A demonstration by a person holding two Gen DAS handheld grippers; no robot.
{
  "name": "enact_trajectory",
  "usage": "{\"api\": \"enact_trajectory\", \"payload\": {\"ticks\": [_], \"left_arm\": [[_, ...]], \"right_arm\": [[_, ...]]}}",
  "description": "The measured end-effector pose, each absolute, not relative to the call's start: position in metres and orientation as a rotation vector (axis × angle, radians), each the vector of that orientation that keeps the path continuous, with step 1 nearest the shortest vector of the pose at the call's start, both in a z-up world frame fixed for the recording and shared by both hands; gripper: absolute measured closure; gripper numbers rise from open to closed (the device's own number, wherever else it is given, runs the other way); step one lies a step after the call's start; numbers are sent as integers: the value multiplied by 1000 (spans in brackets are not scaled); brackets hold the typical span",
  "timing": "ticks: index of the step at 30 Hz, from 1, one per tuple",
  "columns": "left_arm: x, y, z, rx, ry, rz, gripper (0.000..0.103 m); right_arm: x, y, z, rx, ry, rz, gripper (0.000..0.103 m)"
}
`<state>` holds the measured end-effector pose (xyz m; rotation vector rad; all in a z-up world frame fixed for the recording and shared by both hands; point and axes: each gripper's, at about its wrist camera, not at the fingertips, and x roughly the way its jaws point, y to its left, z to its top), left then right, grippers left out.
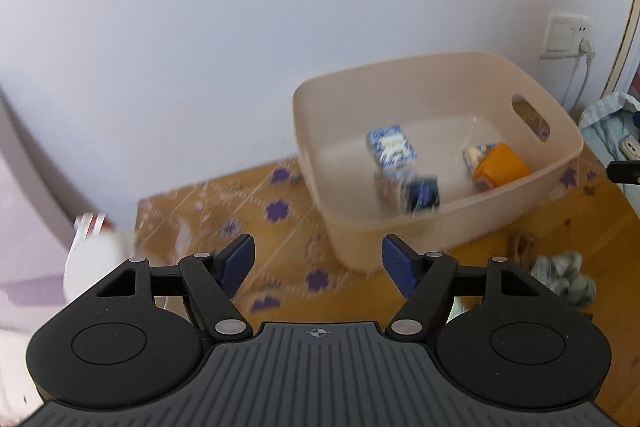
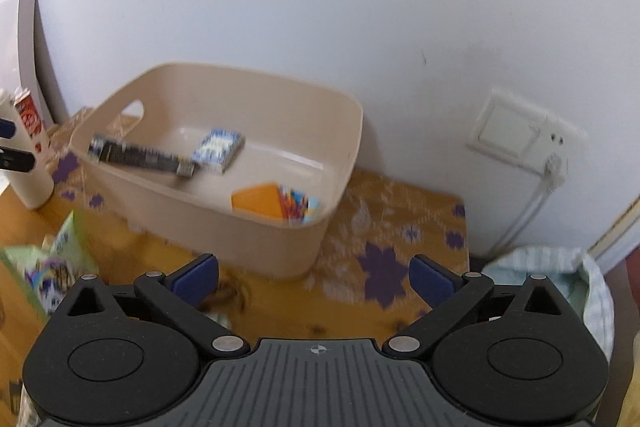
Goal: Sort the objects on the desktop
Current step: 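Move both tools back toward the scrunchies on the table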
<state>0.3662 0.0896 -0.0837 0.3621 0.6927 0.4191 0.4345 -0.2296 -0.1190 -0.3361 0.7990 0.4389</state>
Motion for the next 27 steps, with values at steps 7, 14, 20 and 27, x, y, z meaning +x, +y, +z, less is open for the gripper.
{"api": "enact_trajectory", "payload": {"ticks": [7, 14, 20, 27], "left_arm": [[326, 110, -109, 355, 763, 480, 31], [314, 126, -143, 358, 878, 466, 31], [320, 128, -164, 361, 941, 426, 31], [333, 125, -181, 356, 985, 334, 30]], "right_arm": [[413, -231, -149, -329, 876, 484, 0], [406, -212, -176, -350, 955, 550, 0], [411, -200, -191, -352, 985, 549, 0], [422, -196, -208, -363, 1027, 540, 0]]}}
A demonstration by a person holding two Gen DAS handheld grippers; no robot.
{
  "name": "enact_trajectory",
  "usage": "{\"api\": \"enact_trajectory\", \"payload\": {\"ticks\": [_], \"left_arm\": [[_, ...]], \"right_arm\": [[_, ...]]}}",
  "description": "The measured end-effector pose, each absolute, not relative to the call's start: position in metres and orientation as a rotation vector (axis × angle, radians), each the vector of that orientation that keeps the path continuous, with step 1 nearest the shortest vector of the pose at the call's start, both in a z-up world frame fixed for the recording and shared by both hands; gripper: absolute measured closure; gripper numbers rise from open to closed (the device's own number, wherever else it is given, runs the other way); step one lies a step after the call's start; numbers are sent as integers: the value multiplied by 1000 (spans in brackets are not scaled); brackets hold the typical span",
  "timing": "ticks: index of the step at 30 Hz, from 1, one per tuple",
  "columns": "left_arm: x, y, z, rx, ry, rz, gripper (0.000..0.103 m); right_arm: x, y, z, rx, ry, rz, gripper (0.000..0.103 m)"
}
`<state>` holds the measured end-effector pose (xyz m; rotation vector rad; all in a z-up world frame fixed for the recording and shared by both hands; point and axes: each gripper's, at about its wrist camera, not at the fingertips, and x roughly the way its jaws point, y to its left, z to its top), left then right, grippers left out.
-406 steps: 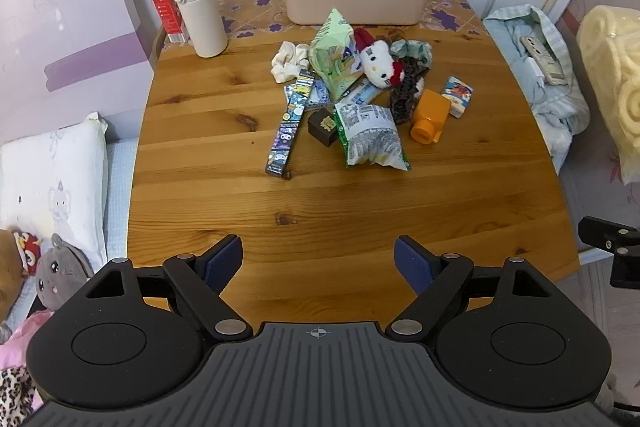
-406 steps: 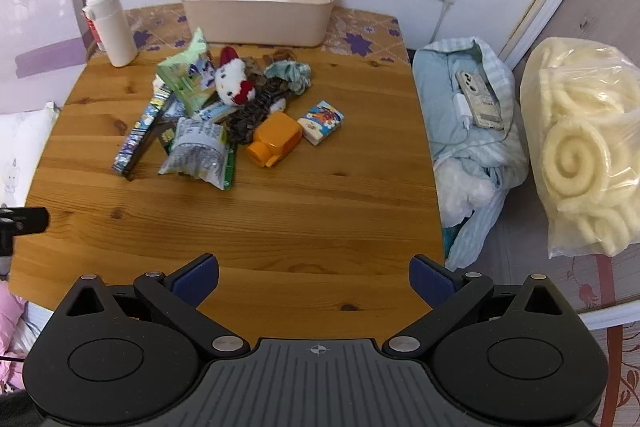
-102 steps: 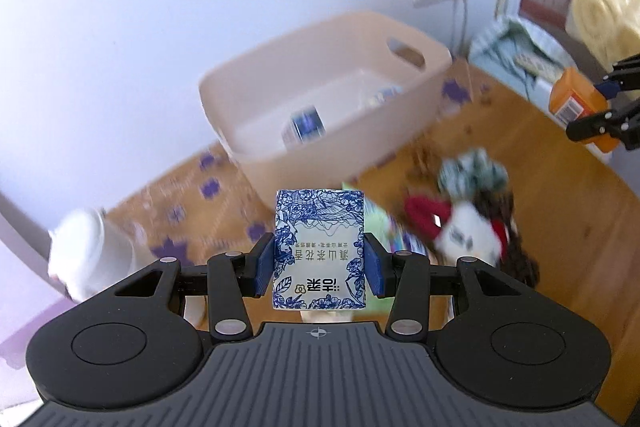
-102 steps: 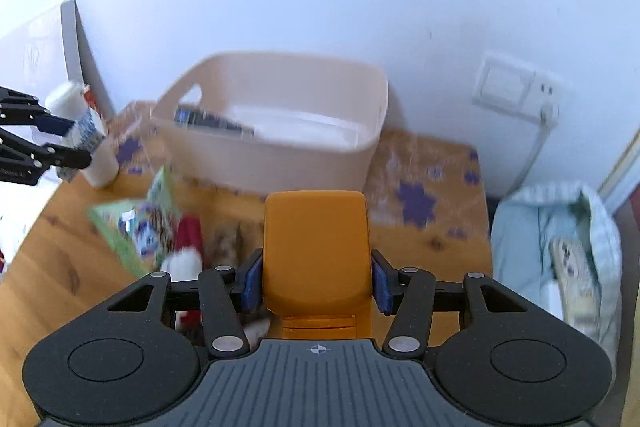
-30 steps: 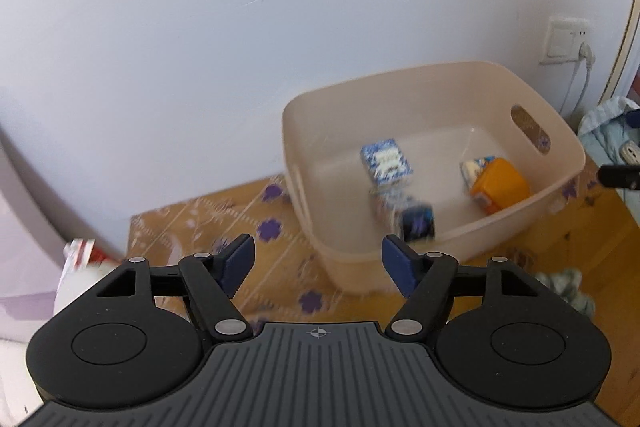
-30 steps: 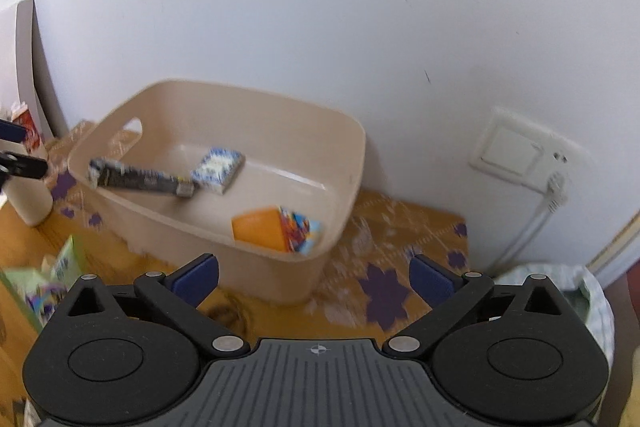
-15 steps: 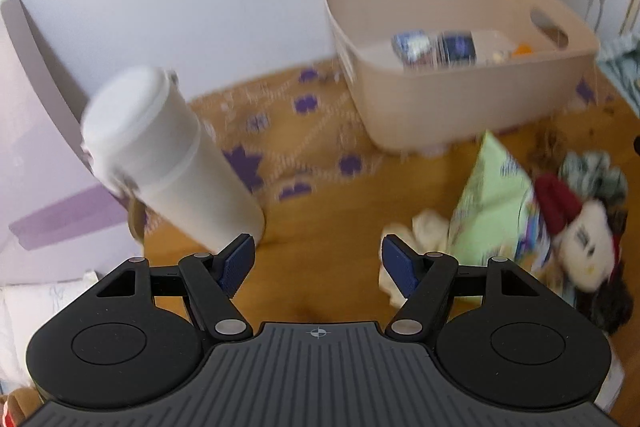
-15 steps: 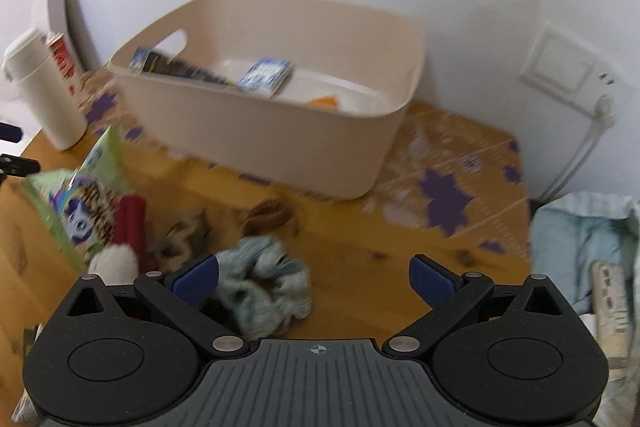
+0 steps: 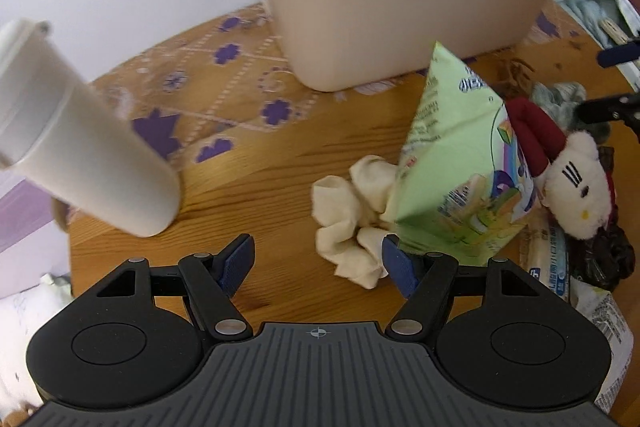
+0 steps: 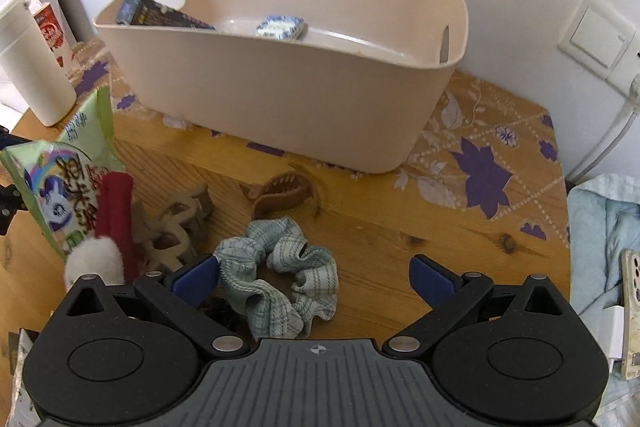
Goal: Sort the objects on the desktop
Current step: 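Move both tools back toward the scrunchies on the table, then grasp the green scrunchie with the right tool while the left tool grasps the cream scrunchie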
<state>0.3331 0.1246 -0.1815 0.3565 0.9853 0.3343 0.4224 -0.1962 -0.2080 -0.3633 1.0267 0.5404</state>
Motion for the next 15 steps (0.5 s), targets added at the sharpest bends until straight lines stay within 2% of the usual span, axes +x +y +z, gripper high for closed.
{"api": "enact_trajectory", "payload": {"ticks": [13, 15], "left_arm": [[373, 132, -210, 315, 1036, 271, 26], [374, 134, -211, 300, 1022, 264, 26]], "right_arm": [[441, -193, -231, -380, 1051, 548, 0], [442, -191, -232, -385, 1046, 562, 7]]}}
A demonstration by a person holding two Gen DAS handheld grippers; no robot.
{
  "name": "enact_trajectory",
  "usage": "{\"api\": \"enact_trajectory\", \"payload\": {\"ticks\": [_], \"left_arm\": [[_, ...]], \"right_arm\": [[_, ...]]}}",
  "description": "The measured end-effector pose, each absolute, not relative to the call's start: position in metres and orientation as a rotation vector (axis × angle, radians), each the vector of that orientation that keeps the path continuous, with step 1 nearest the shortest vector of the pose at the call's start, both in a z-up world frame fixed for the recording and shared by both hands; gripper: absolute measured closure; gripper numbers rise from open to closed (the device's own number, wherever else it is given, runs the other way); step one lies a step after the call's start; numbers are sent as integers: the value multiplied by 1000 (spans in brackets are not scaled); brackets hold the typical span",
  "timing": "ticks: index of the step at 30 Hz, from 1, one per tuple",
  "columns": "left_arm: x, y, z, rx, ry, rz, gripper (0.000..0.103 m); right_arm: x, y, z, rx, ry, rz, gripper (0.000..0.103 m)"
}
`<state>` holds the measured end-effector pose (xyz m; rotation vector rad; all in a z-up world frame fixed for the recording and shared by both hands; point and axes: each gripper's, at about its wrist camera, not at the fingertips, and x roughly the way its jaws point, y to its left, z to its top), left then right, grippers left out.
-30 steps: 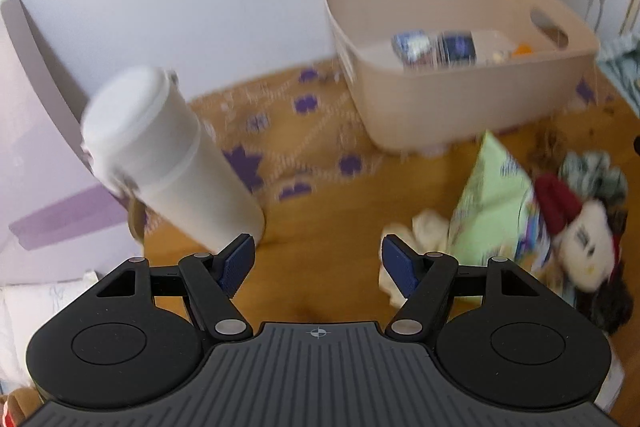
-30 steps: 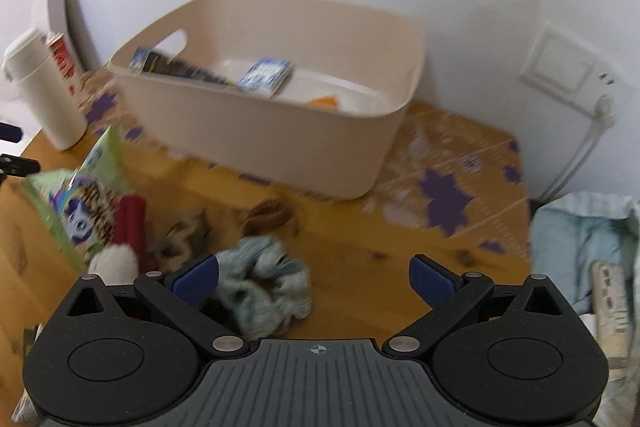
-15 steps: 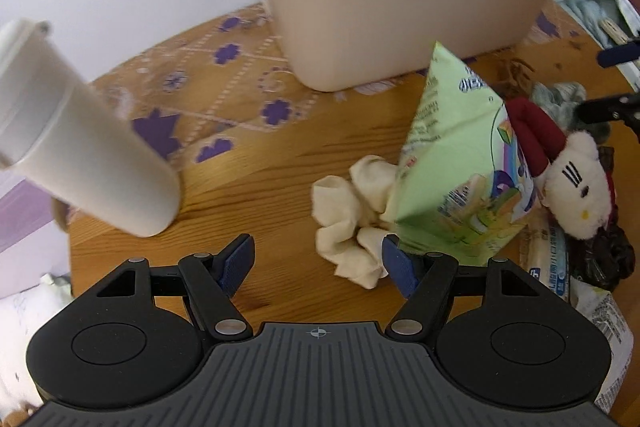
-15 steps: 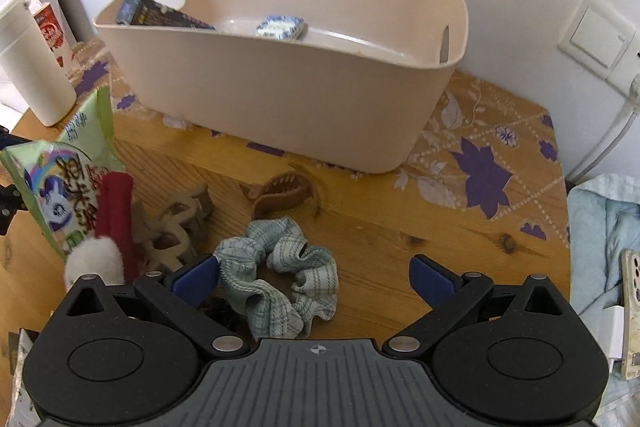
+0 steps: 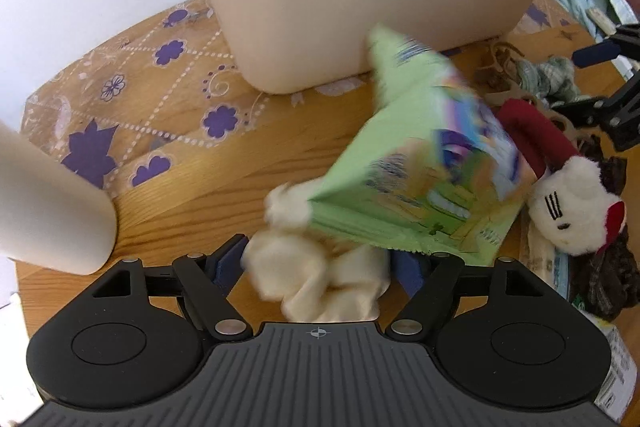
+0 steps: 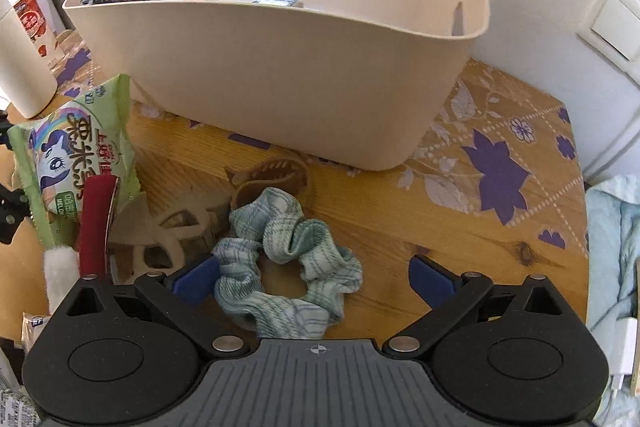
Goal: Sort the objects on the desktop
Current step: 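Grasp the green scrunchie with the right tool while the left tool grasps the cream scrunchie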
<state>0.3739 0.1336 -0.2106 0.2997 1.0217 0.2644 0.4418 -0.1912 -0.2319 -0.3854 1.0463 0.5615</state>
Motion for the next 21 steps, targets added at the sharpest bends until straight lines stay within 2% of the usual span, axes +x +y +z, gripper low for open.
{"api": "enact_trajectory", "payload": {"ticks": [2, 4, 6, 8, 9, 11, 14, 16, 21], "left_arm": [[375, 135, -210, 280, 1014, 269, 26], [375, 134, -210, 273, 1009, 272, 28], [375, 132, -209, 278, 1001, 264, 34], [373, 130, -208, 284, 996, 252, 47], [372, 128, -208, 287, 995, 247, 50], [371, 126, -207, 287, 995, 244, 62], [369, 125, -206, 282, 997, 247, 73], [368, 125, -206, 272, 1002, 255, 77], [358, 123, -205, 236, 1013, 266, 81]], "right_arm": [[442, -189, -235, -391, 1062, 574, 24], [441, -188, -239, -392, 1085, 588, 29], [437, -188, -239, -392, 1069, 599, 37], [434, -189, -237, -390, 1064, 615, 52], [433, -188, -236, -395, 1061, 624, 56], [431, -188, -234, -403, 1062, 643, 74], [427, -185, -232, -417, 1072, 660, 83], [423, -186, -232, -425, 1073, 666, 85], [411, -196, -230, -435, 1079, 658, 86]]}}
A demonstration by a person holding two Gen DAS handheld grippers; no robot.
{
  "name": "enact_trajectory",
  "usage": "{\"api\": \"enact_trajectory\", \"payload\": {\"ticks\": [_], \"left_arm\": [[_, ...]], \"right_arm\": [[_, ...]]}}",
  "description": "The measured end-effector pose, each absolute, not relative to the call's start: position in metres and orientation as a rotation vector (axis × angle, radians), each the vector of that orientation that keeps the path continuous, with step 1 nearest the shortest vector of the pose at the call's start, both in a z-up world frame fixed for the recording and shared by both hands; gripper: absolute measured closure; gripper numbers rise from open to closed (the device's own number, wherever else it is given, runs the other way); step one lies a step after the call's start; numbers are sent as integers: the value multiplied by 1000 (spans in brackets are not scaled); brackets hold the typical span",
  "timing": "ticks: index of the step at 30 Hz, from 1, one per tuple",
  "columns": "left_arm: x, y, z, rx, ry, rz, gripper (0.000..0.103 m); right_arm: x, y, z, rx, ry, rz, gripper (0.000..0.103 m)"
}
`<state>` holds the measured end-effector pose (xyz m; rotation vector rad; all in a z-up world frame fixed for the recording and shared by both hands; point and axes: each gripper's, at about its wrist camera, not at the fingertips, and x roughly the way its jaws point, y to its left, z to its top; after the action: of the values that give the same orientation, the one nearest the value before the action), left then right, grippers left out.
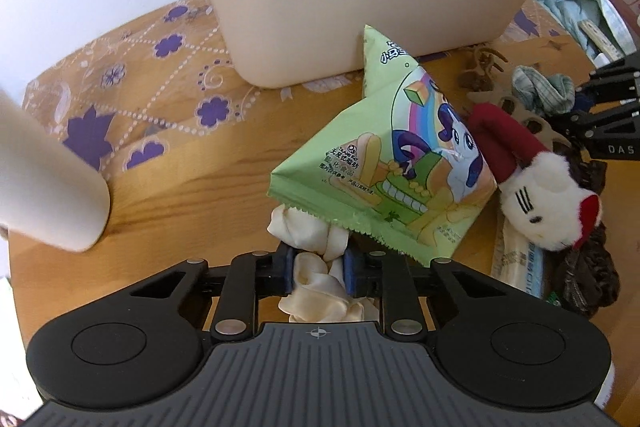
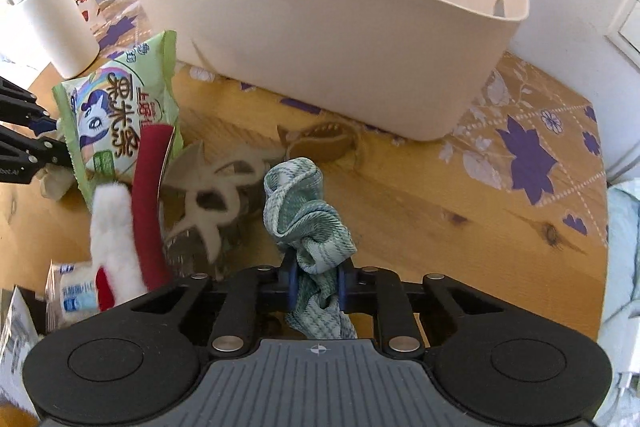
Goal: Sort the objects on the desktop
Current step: 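Grasp the green scrunchie with the right tool while the left tool grasps the cream scrunchie, then carry both scrunchies to the beige basket and release them inside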
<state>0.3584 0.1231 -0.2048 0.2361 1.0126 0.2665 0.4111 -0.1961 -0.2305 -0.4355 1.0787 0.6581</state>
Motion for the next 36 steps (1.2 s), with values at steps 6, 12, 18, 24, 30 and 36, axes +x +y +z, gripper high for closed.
{"api": "enact_trajectory", "payload": {"ticks": [6, 12, 18, 24, 30, 36], "left_arm": [[339, 119, -199, 224, 997, 284, 82], [319, 110, -179, 246, 944, 294, 82], [301, 105, -153, 271, 888, 313, 82], [290, 94, -123, 313, 812, 306, 82], [295, 82, -89, 358, 722, 292, 82], [316, 70, -57, 372, 629, 283, 82]], "right_arm": [[395, -214, -216, -448, 1057, 657, 87], [385, -238, -194, -428, 1022, 628, 87], [383, -254, -163, -394, 965, 615, 87], [386, -261, -127, -380, 892, 605, 87], [398, -261, -94, -366, 815, 603, 86], [417, -251, -71, -362, 752, 607, 86]]}}
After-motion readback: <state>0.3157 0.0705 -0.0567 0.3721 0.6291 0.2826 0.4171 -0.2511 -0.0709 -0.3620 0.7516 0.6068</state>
